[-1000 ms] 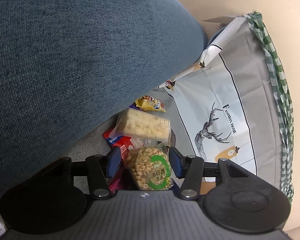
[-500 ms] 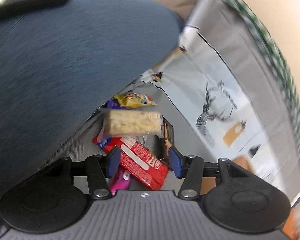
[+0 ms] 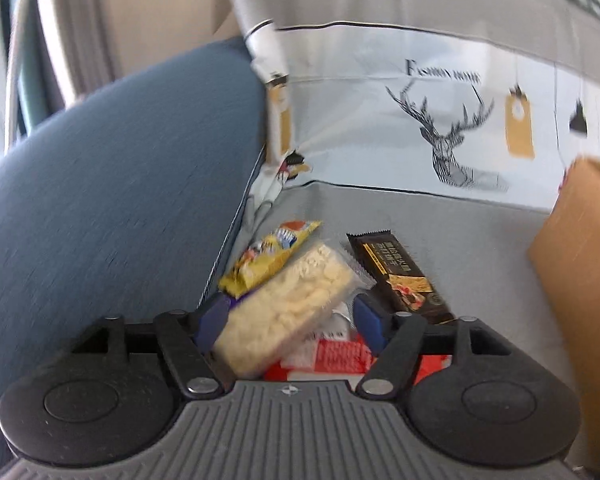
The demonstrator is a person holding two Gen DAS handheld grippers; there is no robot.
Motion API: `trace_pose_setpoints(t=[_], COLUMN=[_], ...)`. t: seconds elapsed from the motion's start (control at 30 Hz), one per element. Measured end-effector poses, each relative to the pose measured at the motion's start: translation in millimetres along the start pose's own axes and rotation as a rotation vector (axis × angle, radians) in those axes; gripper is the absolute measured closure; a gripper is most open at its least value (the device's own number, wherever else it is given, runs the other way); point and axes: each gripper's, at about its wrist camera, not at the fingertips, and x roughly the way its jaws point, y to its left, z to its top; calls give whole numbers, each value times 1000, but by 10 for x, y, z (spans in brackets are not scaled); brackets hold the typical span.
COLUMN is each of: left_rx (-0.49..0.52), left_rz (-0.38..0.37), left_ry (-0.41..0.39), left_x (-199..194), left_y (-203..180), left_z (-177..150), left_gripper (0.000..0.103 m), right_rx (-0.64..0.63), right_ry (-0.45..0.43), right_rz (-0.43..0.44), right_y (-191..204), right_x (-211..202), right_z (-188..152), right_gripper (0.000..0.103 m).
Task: Organize snacks
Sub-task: 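Grasp and lift the white sachima bar with the left tool while the right tool holds the peanut cake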
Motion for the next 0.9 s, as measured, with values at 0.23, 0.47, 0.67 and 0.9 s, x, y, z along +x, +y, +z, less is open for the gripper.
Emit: trace_pose_setpoints(t=[0.23,0.47,0.67,0.9], left_rx=[113,73,-72,-266], left_rz=[33,40,1,-98], left_ry=[47,88,106,134], left_x=[338,445,312,-17], left_y=[-138,-51,165,410], left_z=[-29,-95,-101,-172], left_gripper=[23,50,73,73], right_rx=[79,84,64,17], right_ry=[10,22,31,-2], right_rz=[66,62,73,67], right_y=[-113,-116,-87,-1], right_x=[74,183,278,218], right_z=[44,43,41,8], right_gripper=[21,12,21,22])
